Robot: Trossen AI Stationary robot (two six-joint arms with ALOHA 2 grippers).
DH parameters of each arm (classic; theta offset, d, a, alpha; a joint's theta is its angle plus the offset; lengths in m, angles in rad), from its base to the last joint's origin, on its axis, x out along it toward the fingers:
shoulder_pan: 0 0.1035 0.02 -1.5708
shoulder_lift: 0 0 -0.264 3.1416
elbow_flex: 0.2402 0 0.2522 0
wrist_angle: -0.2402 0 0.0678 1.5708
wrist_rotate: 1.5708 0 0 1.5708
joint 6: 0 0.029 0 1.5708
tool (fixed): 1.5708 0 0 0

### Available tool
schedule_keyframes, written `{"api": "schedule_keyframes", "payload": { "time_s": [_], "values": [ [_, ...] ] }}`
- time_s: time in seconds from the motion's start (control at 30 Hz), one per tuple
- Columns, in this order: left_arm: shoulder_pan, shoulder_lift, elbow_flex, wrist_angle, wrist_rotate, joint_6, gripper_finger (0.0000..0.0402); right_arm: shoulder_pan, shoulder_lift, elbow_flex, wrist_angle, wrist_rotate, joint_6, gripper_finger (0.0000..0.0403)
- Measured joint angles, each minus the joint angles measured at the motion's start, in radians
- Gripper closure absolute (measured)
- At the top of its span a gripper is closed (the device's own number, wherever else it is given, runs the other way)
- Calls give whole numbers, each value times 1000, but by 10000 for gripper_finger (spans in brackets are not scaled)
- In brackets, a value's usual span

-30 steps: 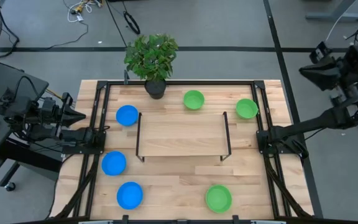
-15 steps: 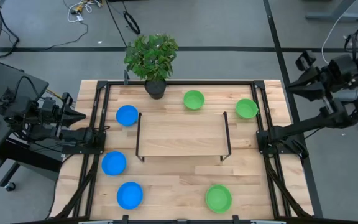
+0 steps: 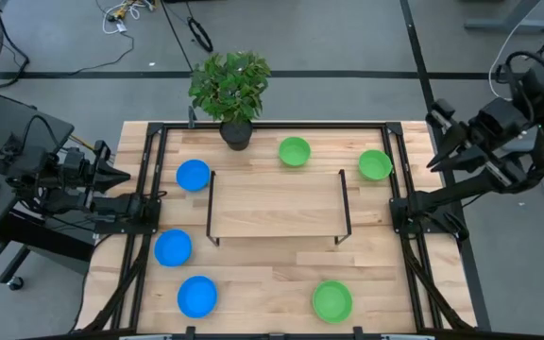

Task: Pick & Place Mini bowls
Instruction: Put the bottom green bowl on the shelf

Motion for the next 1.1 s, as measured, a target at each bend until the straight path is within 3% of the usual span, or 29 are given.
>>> {"api": "schedule_keyframes", "payload": {
  "time_s": [0.3, 0.67, 1.1],
  "values": [
    [0, 0, 0, 0, 0, 0, 378, 51, 30, 0, 0, -26, 17, 370],
    [0, 0, 0, 0, 0, 0, 378, 148, 74, 0, 1, -23, 17, 399],
    [0, 0, 0, 0, 0, 0, 378, 336, 128, 0, -20, 134, 41, 402]
  ]
}}
